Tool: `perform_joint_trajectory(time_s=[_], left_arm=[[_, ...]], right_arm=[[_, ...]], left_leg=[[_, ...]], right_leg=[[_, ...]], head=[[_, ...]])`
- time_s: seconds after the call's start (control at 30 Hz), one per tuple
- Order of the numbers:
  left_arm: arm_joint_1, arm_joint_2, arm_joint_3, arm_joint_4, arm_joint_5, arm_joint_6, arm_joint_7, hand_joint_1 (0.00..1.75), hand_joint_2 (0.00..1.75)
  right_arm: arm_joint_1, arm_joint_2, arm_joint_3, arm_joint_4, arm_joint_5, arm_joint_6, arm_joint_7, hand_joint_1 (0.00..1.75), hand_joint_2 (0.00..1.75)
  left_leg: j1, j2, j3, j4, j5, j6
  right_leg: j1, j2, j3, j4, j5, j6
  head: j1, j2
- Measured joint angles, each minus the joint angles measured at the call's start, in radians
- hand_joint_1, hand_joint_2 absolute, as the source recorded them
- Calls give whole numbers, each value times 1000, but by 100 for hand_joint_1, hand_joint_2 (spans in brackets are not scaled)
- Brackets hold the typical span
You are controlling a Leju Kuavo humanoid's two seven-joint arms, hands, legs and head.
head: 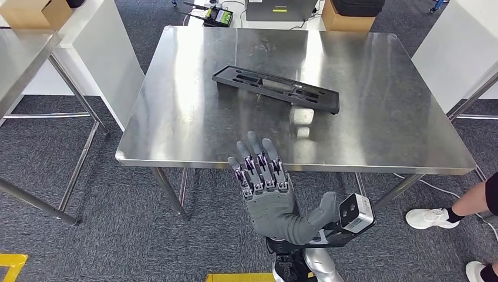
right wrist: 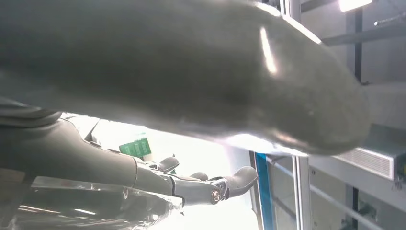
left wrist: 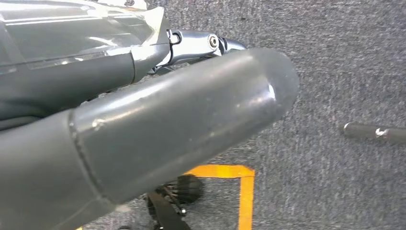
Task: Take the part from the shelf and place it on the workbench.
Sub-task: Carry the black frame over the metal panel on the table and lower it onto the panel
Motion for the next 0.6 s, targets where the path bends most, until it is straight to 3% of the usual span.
perform_joint_trajectory(time_s=[0.03,0.1,0.13,0.2,0.27,0.3,0.33,0.37,0.43,0.47,0.53,0.57,0.6], left_arm=[[0,0,0,0,-2,-2,-1,0,0],[0,-1,0,0,-6,-6,-4,0,0],[0,-2,0,0,-6,-7,-4,0,0],[0,-3,0,0,-8,-8,-6,0,0],[1,-4,0,0,-12,-10,-6,0,0],[1,-4,0,0,-14,-11,-6,0,0],[2,-4,0,0,-15,-13,-7,0,0],[3,-4,-1,1,-16,-15,-7,0,0],[4,-5,-1,1,-19,-17,-7,0,0],[4,-5,-1,1,-20,-18,-7,0,0],[4,-5,-1,1,-21,-21,-8,0,0],[3,-5,-1,1,-21,-22,-8,0,0],[3,-5,-1,1,-21,-22,-8,0,0]], right_arm=[[2,-1,-3,2,0,0,-1,0,0],[3,-1,-8,3,0,1,-3,0,0],[3,0,-10,3,0,2,-4,0,0],[4,1,-14,2,0,3,-7,0,0],[8,2,-18,3,1,5,-9,0,0],[11,2,-20,3,2,6,-9,0,0],[14,2,-22,3,4,7,-10,0,0],[17,2,-25,4,7,8,-10,0,0],[26,2,-30,5,12,11,-12,0,0],[30,2,-33,6,15,11,-14,0,0],[38,1,-36,7,18,11,-15,0,0],[41,0,-37,8,19,12,-15,0,0],[43,0,-39,8,20,12,-16,0,0]], left_leg=[[0,0,-14,0,11,-2],[-1,-1,-37,1,33,-10],[-2,-2,-44,2,43,-16],[-3,-1,-51,-2,63,-29],[2,-1,-54,-6,76,-44],[5,-2,-58,1,62,-50],[7,-3,-64,19,29,-54],[10,-4,-72,57,-22,-58],[11,-5,-90,171,-121,-66],[11,-5,-95,227,-140,-70],[12,-5,-68,253,-109,-73],[13,-5,-29,212,-83,-71],[12,-6,16,152,-74,-67]], right_leg=[[0,0,29,-20,20,10],[-1,0,131,-148,54,21],[1,1,184,-226,54,19],[9,3,235,-318,42,5],[8,4,227,-330,49,-13],[5,3,220,-330,58,-25],[1,1,212,-331,68,-37],[-1,-1,203,-332,80,-47],[6,-4,186,-328,99,-57],[9,-5,175,-324,108,-58],[13,-6,147,-309,119,-54],[13,-6,133,-298,122,-51],[13,-6,121,-288,124,-48]], head=[[0,0],[1,0],[1,0],[1,0],[0,0],[0,0],[-3,0],[-5,0],[-9,0],[-10,0],[-10,0],[-10,0],[-10,0]])
